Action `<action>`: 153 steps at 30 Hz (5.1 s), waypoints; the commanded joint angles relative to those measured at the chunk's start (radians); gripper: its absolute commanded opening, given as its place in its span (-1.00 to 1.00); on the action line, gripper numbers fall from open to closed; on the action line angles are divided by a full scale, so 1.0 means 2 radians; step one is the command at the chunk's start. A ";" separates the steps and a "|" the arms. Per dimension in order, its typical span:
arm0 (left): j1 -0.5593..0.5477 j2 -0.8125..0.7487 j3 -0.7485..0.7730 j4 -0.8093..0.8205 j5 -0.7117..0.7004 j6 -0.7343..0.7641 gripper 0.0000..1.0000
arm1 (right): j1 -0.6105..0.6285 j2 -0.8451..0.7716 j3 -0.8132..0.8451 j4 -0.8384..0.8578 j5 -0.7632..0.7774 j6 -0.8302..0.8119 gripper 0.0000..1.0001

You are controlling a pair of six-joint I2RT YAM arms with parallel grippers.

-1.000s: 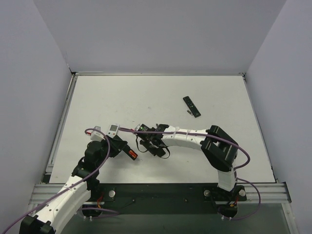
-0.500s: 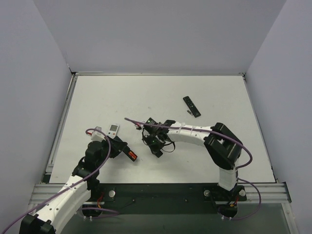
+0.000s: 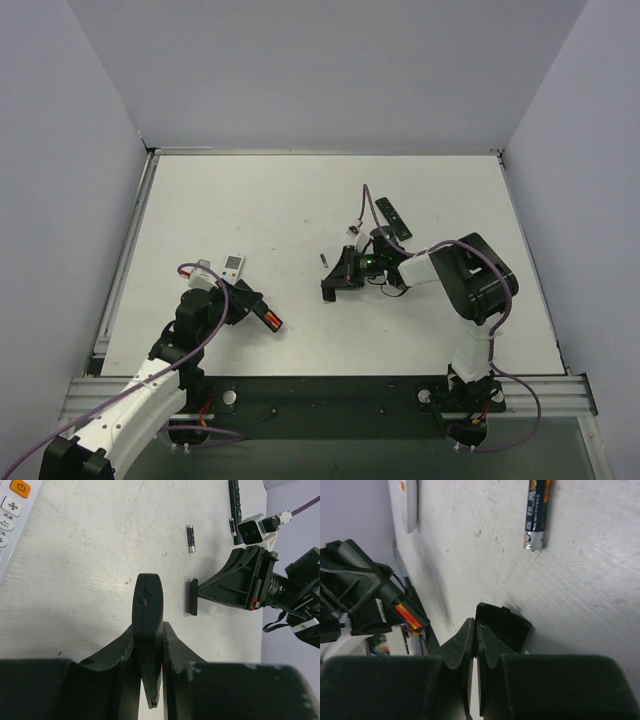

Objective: Load the batteries into the remote control

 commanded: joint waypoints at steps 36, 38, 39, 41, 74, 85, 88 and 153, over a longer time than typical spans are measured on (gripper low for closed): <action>0.003 0.024 0.027 0.028 0.031 0.022 -1.00 | 0.067 -0.135 0.113 -0.436 0.390 0.072 0.72; 0.003 0.020 0.027 0.027 0.033 0.023 -1.00 | 0.067 -0.121 0.126 -0.449 0.391 0.083 0.54; 0.003 0.018 0.027 0.024 0.034 0.024 -1.00 | 0.069 -0.107 0.132 -0.455 0.394 0.089 0.51; 0.003 0.012 0.027 0.023 0.036 0.026 -1.00 | 0.070 -0.090 0.153 -0.468 0.400 0.094 0.43; 0.004 0.009 0.025 0.027 0.041 0.032 -1.00 | 0.103 0.022 0.303 -0.642 0.664 -0.104 -1.00; 0.004 0.018 0.030 0.014 0.036 0.030 -1.00 | 0.145 0.140 0.343 -0.725 1.090 -0.188 -1.00; 0.003 0.007 0.033 0.002 0.033 0.032 -1.00 | 0.152 0.166 0.350 -0.734 1.102 -0.171 -1.00; 0.004 -0.095 0.035 -0.059 0.042 0.027 -1.00 | 0.019 -0.138 0.103 -0.427 0.304 -0.355 0.37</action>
